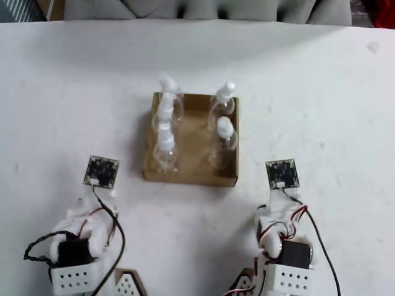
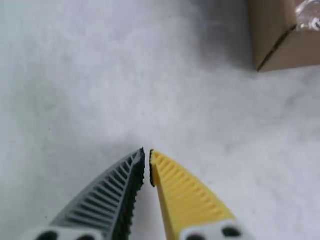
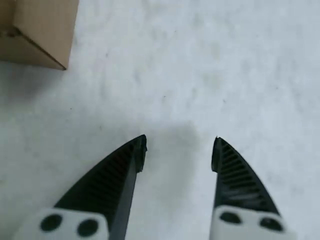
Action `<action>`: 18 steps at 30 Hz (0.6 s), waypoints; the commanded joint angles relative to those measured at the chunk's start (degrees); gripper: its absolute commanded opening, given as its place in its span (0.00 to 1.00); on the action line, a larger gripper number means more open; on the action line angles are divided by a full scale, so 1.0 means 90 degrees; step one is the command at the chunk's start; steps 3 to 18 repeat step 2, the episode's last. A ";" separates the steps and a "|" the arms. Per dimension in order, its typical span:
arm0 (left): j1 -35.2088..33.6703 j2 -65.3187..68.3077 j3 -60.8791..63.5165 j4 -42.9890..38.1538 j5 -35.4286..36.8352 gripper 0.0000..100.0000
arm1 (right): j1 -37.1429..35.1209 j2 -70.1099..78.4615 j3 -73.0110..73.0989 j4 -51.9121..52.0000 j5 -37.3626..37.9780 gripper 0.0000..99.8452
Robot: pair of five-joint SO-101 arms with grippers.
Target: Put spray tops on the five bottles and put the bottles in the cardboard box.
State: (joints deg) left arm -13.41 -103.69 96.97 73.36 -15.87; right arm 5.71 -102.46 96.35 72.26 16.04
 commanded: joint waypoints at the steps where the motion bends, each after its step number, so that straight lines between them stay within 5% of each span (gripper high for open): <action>1: 0.0083 -0.0112 0.0000 0.0039 -0.0029 0.02 | 0.0054 -0.0083 0.0049 0.0044 0.0029 0.17; 18: 0.0083 -0.0112 0.0000 0.0039 -0.0029 0.02 | 0.0054 -0.0083 0.0049 0.0044 0.0029 0.17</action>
